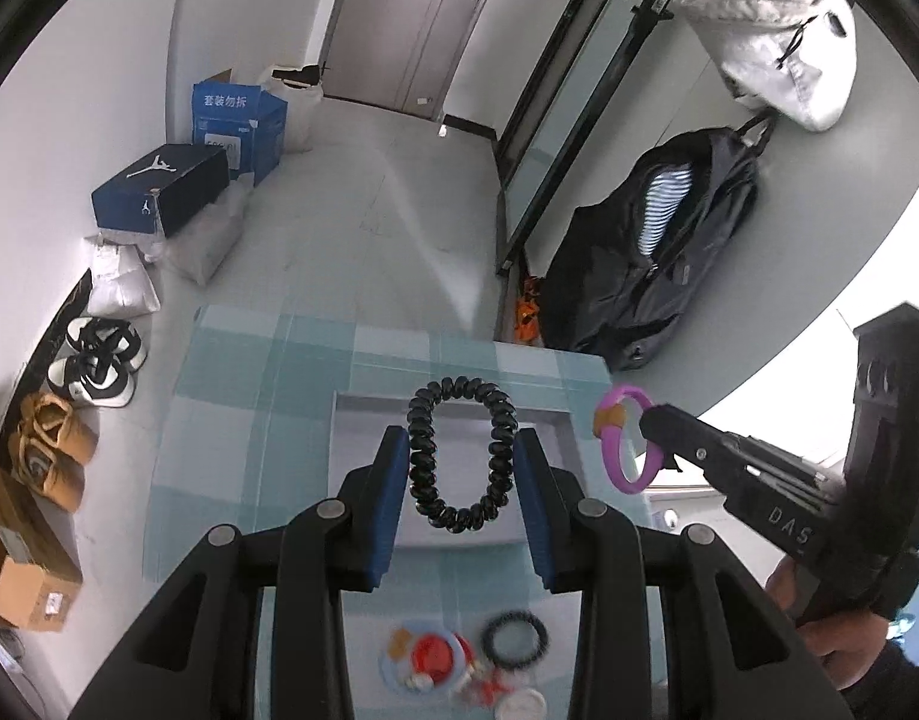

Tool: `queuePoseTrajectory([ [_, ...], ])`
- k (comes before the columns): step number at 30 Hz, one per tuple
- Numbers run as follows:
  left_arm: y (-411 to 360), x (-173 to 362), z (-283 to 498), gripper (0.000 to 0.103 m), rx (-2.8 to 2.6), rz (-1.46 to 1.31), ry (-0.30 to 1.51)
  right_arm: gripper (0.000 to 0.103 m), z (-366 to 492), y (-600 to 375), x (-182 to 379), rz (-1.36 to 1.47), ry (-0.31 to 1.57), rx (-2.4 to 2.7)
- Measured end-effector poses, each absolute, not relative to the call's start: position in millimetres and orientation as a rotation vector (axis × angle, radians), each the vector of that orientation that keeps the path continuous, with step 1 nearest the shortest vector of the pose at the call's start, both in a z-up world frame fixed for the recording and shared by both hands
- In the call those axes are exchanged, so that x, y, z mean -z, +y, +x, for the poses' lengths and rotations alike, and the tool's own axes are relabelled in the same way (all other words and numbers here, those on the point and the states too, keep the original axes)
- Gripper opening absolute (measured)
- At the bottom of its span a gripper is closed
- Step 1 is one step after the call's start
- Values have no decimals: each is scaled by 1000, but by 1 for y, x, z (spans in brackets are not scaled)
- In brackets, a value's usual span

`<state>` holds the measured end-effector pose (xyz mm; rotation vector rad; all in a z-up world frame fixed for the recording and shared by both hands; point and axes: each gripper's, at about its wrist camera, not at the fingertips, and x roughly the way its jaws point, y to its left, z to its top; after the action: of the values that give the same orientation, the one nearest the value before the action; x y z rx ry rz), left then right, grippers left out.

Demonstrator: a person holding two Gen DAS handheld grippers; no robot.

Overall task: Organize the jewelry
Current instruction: 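Carry the black bracelet and purple ring over the gray box with both grippers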

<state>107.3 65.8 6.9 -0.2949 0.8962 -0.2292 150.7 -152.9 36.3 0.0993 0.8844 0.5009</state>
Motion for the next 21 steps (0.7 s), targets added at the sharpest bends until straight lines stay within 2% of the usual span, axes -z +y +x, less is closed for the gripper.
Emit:
queuePoseTrajectory([
  [7, 66, 35, 134, 30, 236, -270, 994, 8, 183, -138, 1, 80, 965, -515],
  [21, 60, 52, 153, 30, 248, -273, 1075, 8, 206, -127, 36, 85, 1076, -511],
])
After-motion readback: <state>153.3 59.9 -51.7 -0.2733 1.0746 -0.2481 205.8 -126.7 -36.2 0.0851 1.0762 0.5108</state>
